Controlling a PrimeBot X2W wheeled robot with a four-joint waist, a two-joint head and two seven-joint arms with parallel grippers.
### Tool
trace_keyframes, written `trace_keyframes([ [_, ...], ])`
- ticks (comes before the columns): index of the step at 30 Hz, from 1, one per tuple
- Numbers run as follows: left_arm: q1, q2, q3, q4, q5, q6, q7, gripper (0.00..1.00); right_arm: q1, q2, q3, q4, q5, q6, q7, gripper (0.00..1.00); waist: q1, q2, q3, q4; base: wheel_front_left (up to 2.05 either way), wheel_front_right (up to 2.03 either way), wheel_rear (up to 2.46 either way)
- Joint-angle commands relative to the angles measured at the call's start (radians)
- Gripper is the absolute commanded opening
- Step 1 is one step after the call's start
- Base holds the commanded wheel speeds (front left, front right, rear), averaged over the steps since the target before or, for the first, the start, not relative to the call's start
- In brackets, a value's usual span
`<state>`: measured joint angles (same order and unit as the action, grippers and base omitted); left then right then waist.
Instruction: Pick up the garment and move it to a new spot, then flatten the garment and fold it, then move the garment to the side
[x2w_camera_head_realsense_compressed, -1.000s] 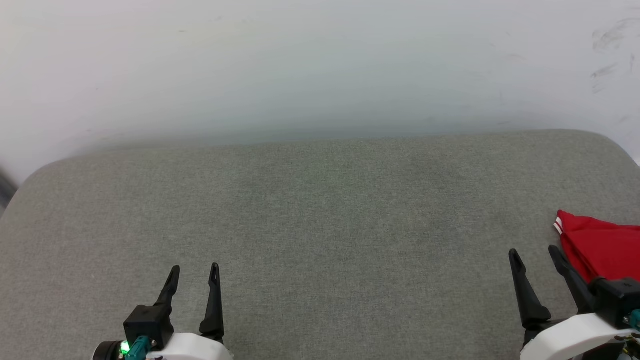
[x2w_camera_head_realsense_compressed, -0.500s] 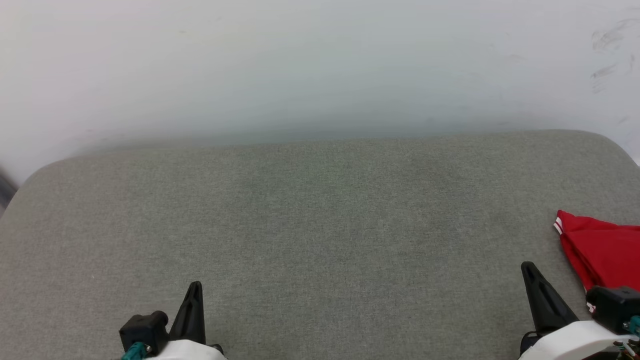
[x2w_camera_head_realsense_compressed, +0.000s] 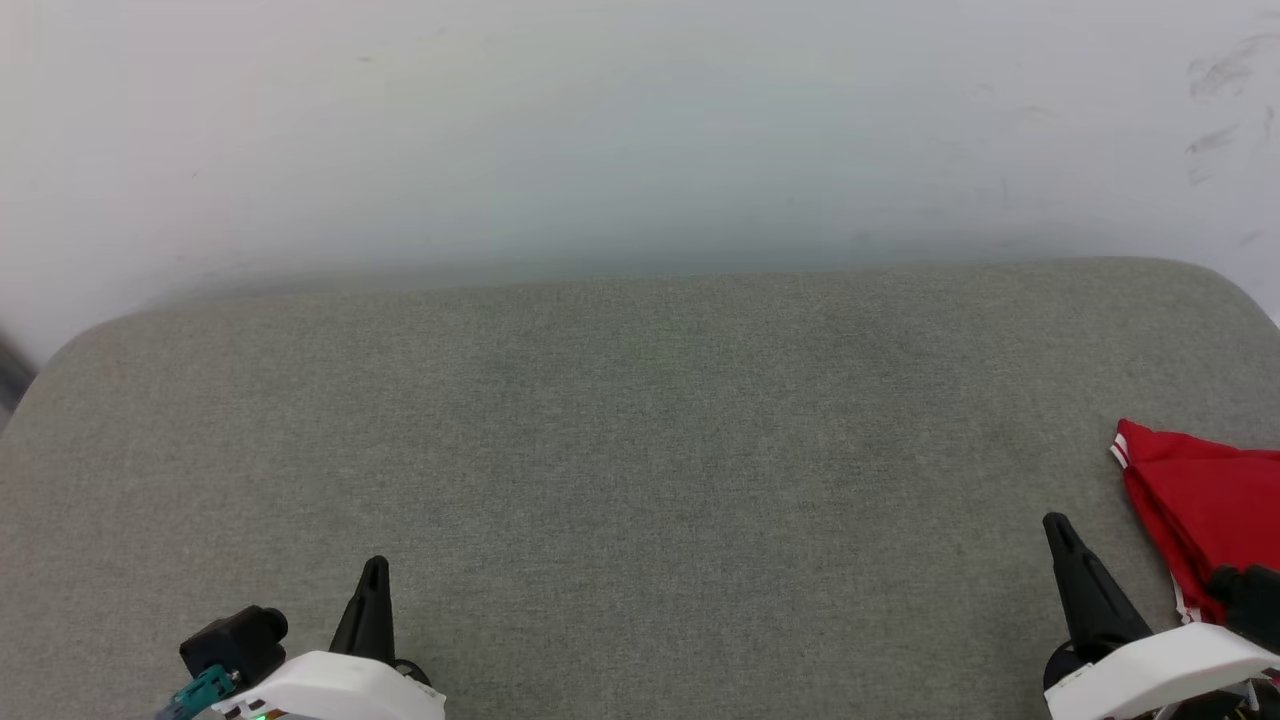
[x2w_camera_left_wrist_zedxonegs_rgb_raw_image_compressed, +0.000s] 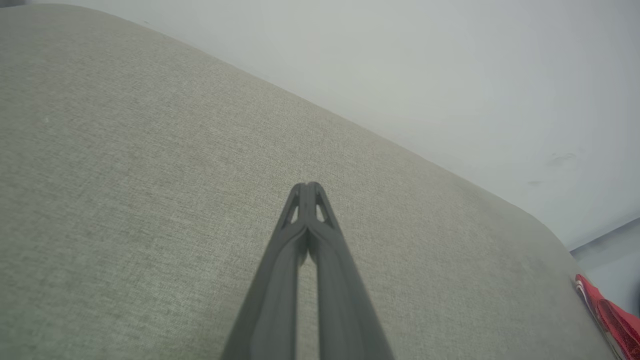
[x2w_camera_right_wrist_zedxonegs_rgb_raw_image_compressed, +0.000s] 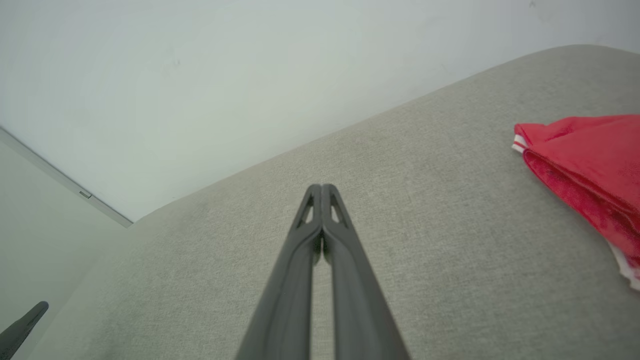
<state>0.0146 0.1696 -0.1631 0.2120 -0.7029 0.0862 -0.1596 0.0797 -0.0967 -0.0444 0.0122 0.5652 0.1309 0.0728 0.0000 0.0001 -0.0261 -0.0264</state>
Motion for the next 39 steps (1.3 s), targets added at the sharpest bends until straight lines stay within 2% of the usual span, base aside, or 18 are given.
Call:
trace_keyframes([
  [1, -0.030, -0.003, 0.016, -0.010, -0.038, -0.011, 0.009, 0.00, -0.035, 0.000, -0.006, -0.002, 0.044, 0.000, 0.005, 0.00, 0.0000, -0.0001, 0.000, 0.000, 0.00, 0.00, 0.00],
  [39, -0.078, -0.056, 0.138, 0.008, -0.456, -0.111, 0.133, 0.00, -0.114, 0.023, -0.037, 0.109, 0.521, 0.000, 0.023, 0.00, 0.0000, -0.0001, 0.011, 0.010, 0.00, 0.00, 0.00],
])
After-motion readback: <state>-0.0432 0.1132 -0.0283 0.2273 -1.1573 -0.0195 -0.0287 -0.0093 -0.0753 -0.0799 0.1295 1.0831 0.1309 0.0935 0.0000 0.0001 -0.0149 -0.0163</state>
